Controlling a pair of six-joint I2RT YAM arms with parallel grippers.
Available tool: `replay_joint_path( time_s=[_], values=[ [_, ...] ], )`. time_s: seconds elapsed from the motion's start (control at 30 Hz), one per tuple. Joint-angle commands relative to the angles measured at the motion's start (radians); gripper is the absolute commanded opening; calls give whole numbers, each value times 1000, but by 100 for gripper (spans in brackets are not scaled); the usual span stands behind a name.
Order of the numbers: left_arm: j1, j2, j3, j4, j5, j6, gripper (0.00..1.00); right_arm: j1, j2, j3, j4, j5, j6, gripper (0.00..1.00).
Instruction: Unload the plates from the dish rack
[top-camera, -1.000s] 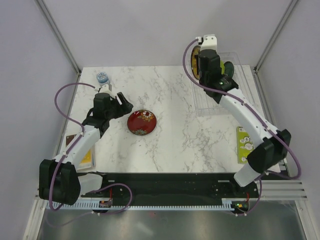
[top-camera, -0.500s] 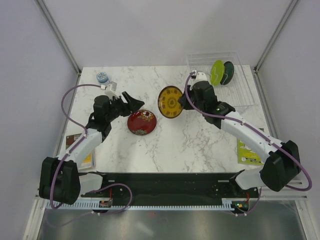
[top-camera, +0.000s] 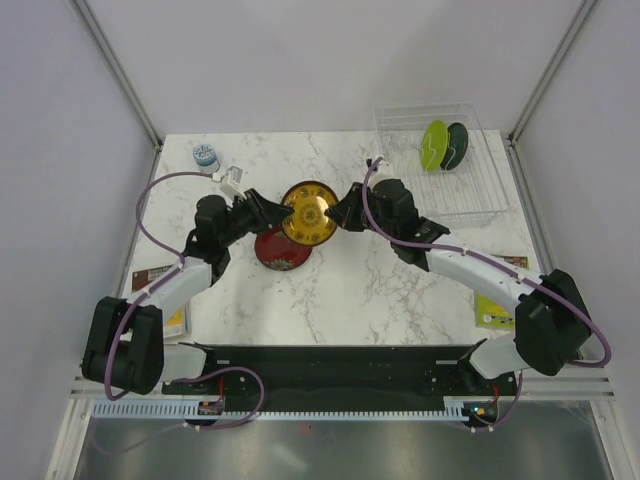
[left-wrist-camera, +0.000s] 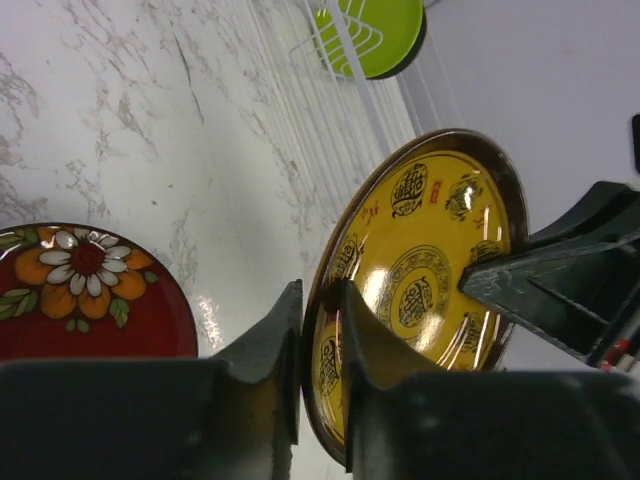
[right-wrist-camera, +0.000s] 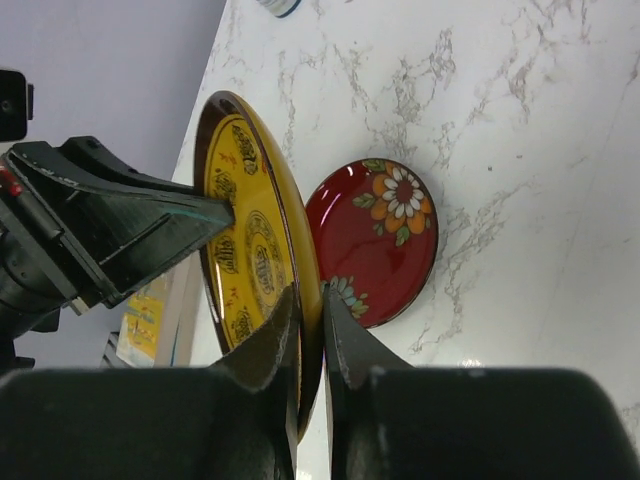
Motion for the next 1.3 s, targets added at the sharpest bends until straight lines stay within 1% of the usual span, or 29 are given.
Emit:
replay_joint_path(
  time_s=[0.0,0.03,0.07,0.1,0.13,0.17,0.2,0.23,0.27,0.3,0.33,0.37,0.4,0.5,0.7,0.9,1.07,1.17,1.23,1.27],
  values=[
    [-8,0,-11,80,19,-25,7,17,4,-14,181,-128,91,0],
    [-8,-2,-11,80,22,-23,2,17,17,-14,187,-151,94,0],
    [-8,0,-13,80,27,-20,2,16,21,-8,185,-152,96,1],
    [-6,-8,-14,72,22,-15,2,16,26,-5,167,-148,90,4],
    [-6,-11,-14,51,10,-11,2,13,26,1,153,-137,86,25],
    [-6,-19,-14,29,-20,-2,2,11,27,18,135,-120,76,38],
    [-6,-26,-14,-32,-42,26,2,7,23,29,77,-110,59,48],
    [-6,-40,-2,-73,-69,43,2,-4,18,56,38,-90,21,62],
    [-5,-48,7,-118,-134,79,2,-10,9,68,-5,-20,1,68],
    [0,-52,13,-189,-160,98,2,-15,-14,81,-90,18,-22,72],
    [4,-58,18,-219,-189,113,2,-27,-28,96,-136,62,-67,78],
    [9,-60,18,-244,-235,133,2,-35,-42,99,-175,143,-81,80],
    [23,-63,15,-253,-249,141,2,-46,-70,101,-221,165,-96,82],
    [53,-46,-7,-259,-269,152,2,-92,-123,76,-256,174,-130,83],
    [78,37,2,-284,-295,164,2,-139,-177,4,-277,168,-138,84],
    [83,95,-8,-288,-314,176,2,-156,-186,-11,-283,171,-148,84],
    [83,98,-27,-308,-353,192,2,-168,-174,9,-286,177,-162,84],
    [84,100,-22,-324,-354,201,11,-181,-163,18,-292,179,-173,84],
    [84,101,-19,-327,-340,203,27,-191,-155,36,-301,191,-191,84],
    [84,100,-18,-331,-340,202,36,-193,-148,45,-318,203,-199,84]
  ],
)
